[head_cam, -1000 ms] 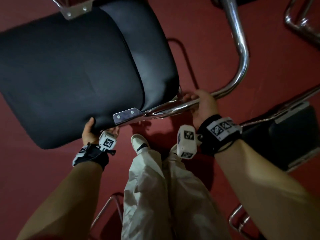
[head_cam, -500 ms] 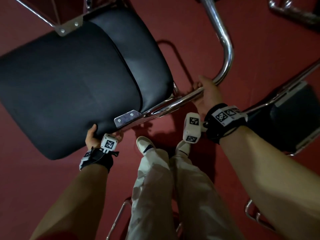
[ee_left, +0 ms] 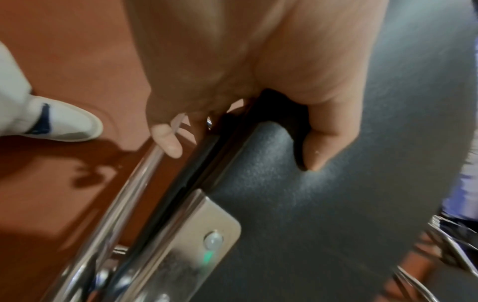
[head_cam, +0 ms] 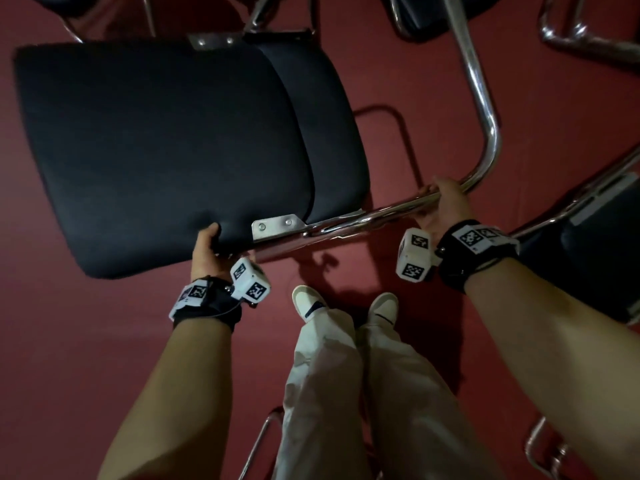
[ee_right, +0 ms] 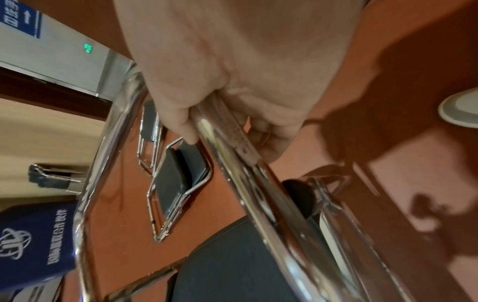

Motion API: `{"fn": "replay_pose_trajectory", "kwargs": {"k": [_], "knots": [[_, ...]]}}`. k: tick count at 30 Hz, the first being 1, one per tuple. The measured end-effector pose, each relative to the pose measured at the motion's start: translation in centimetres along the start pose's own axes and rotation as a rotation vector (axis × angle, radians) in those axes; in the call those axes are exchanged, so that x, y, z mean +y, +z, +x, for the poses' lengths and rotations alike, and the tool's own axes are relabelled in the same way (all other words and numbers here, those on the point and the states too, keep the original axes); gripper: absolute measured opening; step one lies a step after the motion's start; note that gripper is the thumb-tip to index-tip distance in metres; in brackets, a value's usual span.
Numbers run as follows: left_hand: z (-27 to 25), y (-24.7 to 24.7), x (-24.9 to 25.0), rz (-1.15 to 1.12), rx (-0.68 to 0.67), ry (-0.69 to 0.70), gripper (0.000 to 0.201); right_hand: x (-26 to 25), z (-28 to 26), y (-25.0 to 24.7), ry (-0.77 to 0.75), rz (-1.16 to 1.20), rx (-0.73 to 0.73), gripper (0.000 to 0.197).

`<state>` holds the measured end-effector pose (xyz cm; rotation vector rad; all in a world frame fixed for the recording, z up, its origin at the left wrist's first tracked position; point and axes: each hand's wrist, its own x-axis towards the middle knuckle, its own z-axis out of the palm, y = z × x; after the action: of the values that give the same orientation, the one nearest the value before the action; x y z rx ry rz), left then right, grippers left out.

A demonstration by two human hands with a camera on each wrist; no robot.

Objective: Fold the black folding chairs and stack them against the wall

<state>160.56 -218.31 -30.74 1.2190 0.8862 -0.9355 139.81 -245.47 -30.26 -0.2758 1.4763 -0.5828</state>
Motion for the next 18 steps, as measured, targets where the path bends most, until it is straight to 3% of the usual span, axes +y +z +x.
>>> {"fn": "replay_pose_trajectory", "kwargs": {"k": [4,8,14,18], "knots": [[-2.0,1.9,-0.1,0.11,0.039,0.04,0.057,-1.0,-1.5,-0.2,-0.097,-0.072,-0.019,0.024],[-5.2,4.0,-0.8,0.173,0.093,0.178,0.061,-2.3,-3.8,0.0,-0.18,-0.119,-0.073,0.023],[-9.2,8.4,-2.8,0.311,0.137,0.313,0.082,-5.7,-6.8,-1.0,-0.261,-0.104,-0.125,0.022],[-10.7,11.6,-4.4,0.342,0.118,0.393,0.061,-7.5,-7.5,-2.1,-0.294,-0.11,-0.124,0.019]]}}
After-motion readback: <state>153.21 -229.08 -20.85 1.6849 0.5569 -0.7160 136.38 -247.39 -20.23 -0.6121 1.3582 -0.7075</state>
